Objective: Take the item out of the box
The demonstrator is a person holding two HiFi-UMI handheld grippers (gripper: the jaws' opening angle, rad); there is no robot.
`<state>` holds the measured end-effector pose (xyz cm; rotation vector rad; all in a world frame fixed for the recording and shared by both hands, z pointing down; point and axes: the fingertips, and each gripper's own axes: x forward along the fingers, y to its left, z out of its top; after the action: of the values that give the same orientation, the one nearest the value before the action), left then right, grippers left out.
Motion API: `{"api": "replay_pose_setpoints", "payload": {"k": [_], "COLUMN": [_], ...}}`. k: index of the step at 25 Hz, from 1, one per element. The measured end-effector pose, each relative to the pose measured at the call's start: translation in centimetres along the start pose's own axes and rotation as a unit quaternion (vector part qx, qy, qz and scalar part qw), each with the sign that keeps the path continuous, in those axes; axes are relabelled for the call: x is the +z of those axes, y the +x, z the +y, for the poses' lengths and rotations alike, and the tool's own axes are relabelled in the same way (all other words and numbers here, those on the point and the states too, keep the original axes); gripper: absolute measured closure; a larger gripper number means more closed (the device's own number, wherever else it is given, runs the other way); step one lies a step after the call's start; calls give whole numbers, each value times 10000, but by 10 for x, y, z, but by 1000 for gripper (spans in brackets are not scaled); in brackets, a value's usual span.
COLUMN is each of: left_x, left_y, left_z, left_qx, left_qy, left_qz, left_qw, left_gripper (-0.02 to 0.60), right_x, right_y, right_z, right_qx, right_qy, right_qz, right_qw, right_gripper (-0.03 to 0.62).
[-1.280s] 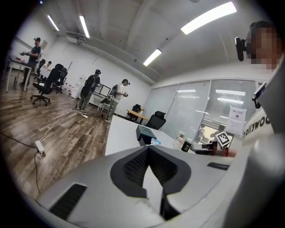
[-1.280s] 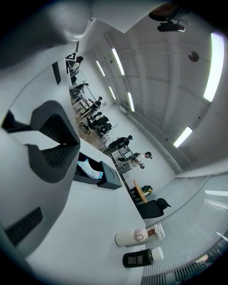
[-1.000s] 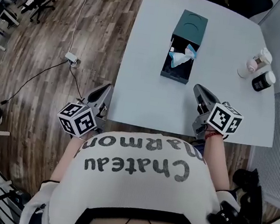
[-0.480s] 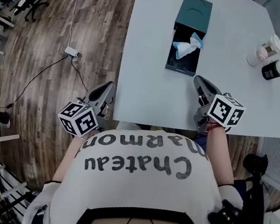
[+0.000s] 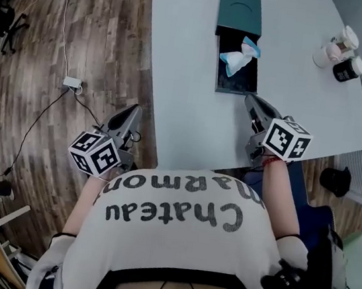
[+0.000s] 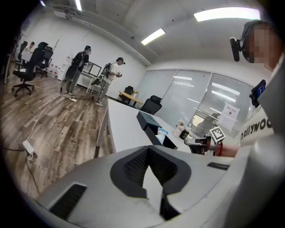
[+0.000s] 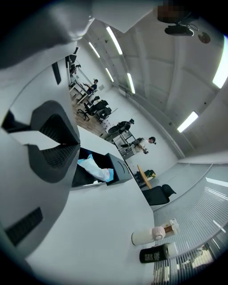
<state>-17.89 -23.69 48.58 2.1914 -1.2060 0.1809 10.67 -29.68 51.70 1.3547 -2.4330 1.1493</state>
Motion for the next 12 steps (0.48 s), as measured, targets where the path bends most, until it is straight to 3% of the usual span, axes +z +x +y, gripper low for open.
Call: {"api": "replay_pose_setpoints", "payload": {"k": [8,12], "left_x": [32,47], "left_y": [8,17], "left_z": [57,80], "left_qx": [-589,-805], "left_qy": [215,302], "left_qz": [183,217], "left_qw": [9979,9961], "left_gripper": [591,591], "right_x": [25,37], "right_y": [27,45], "right_z": [10,7], "right_qx": [-927,-1216], "right_qy": [-121,-193], "right_qz": [-427,-257], "right_qw": [9947,9921], "right_gripper": [594,594]}}
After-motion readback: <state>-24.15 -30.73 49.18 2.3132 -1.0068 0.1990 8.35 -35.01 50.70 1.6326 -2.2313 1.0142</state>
